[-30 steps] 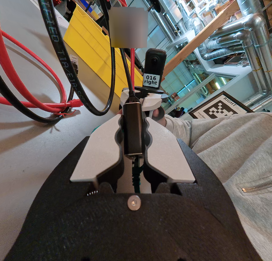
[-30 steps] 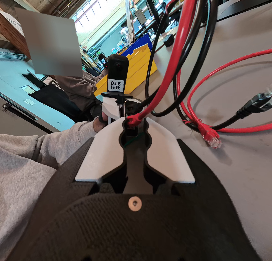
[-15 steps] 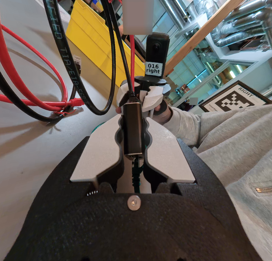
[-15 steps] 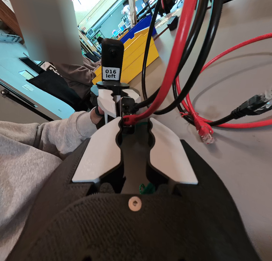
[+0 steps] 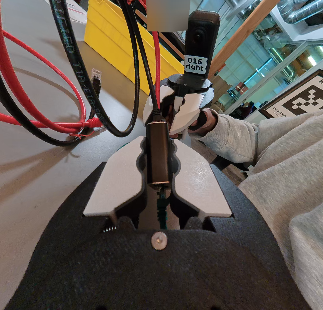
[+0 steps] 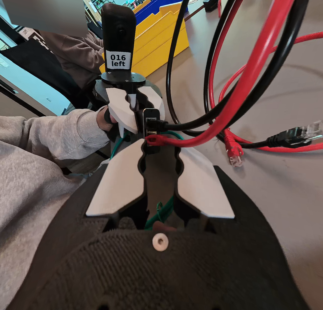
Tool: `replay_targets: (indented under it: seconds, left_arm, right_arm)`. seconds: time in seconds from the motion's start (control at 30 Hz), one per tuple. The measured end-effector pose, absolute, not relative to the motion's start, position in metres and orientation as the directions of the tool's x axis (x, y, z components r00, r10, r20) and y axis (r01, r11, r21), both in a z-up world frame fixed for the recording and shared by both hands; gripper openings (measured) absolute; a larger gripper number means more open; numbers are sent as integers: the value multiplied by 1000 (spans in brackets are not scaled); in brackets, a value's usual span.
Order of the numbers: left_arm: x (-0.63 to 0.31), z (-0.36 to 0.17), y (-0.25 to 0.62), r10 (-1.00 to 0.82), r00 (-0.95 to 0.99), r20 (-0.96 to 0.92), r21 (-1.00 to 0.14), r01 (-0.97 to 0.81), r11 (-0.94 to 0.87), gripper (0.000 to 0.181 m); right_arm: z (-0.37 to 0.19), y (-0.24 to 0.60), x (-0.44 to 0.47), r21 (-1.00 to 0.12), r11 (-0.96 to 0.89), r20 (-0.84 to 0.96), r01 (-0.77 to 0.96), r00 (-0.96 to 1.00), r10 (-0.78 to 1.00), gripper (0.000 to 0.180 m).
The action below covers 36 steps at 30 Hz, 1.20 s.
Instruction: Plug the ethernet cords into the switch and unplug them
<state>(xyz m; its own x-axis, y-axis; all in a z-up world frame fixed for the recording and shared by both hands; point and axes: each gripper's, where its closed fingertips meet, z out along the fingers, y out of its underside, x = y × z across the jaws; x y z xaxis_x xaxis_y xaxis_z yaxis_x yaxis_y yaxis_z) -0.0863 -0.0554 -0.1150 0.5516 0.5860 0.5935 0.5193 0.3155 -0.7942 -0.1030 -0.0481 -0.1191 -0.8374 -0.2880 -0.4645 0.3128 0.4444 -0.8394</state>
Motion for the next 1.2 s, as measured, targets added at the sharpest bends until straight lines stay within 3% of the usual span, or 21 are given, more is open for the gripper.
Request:
replay_targets:
  seconds: [1.2]
  left_arm:
    - [-86,-119,-51,593,555,583,-796,535,281,26]
  right_arm:
    - [-118,-46,-93,-854,466,-392,231,-875,-285,16]
